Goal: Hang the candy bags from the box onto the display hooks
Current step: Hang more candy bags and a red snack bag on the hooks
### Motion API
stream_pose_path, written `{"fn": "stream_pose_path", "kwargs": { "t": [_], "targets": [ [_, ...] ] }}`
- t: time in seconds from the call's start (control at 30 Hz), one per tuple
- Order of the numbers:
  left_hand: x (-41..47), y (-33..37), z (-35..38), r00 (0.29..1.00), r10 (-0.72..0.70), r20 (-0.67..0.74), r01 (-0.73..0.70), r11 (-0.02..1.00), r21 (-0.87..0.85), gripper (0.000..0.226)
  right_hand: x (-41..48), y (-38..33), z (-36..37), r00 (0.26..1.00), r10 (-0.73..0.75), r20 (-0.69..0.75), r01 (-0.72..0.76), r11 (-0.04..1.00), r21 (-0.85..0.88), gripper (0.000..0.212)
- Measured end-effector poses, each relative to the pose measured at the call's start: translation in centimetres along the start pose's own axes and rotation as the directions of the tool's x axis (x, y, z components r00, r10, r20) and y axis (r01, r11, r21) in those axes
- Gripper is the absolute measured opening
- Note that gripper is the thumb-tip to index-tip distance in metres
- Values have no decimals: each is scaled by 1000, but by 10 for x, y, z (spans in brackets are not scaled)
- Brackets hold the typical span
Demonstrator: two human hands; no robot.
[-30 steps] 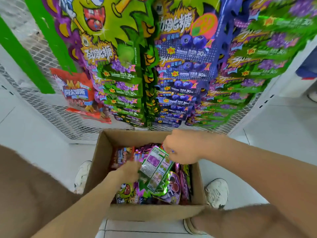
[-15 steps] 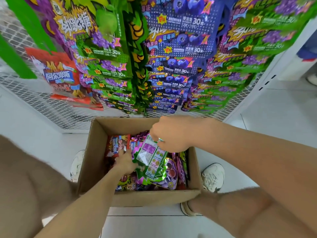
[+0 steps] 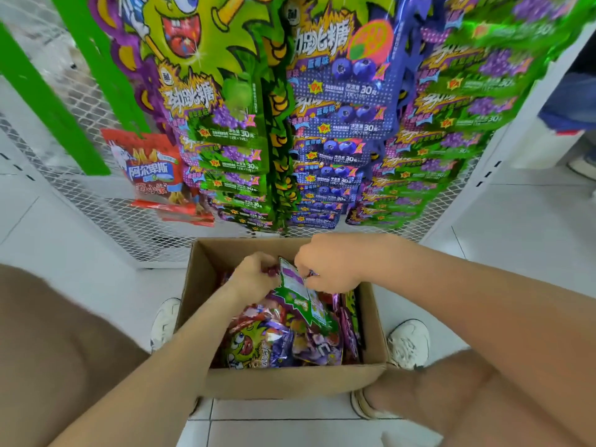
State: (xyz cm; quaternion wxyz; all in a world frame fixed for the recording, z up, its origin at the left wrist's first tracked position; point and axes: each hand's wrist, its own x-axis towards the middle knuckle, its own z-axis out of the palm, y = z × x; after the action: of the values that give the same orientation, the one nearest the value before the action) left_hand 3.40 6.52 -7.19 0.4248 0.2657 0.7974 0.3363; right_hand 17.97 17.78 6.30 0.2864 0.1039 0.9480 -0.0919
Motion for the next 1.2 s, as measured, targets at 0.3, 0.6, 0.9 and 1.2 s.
{"fn": "stream_pose_path", "kwargs": {
  "t": [0.3,0.6,0.9,1.2],
  "targets": [
    [-67,83,-81,967,-206,148,251,854,-455,17,-28,-14,-32,972,-70,-225,69,998,-8,36],
    [-136,126,-123,930,337,-145,-355,927,-124,35,-42,0,-67,786,51,-616,202,921,334,39],
    [-138,142,-145,821,443,-360,-545,795,-266,4,-64,-20,-94,600,378,-705,476,539,695,19],
    [-140,183,-171,646,564,-514,-666,745,-19,8,-61,-26,-121,397,448,-801,487,637,597,8]
  ]
}}
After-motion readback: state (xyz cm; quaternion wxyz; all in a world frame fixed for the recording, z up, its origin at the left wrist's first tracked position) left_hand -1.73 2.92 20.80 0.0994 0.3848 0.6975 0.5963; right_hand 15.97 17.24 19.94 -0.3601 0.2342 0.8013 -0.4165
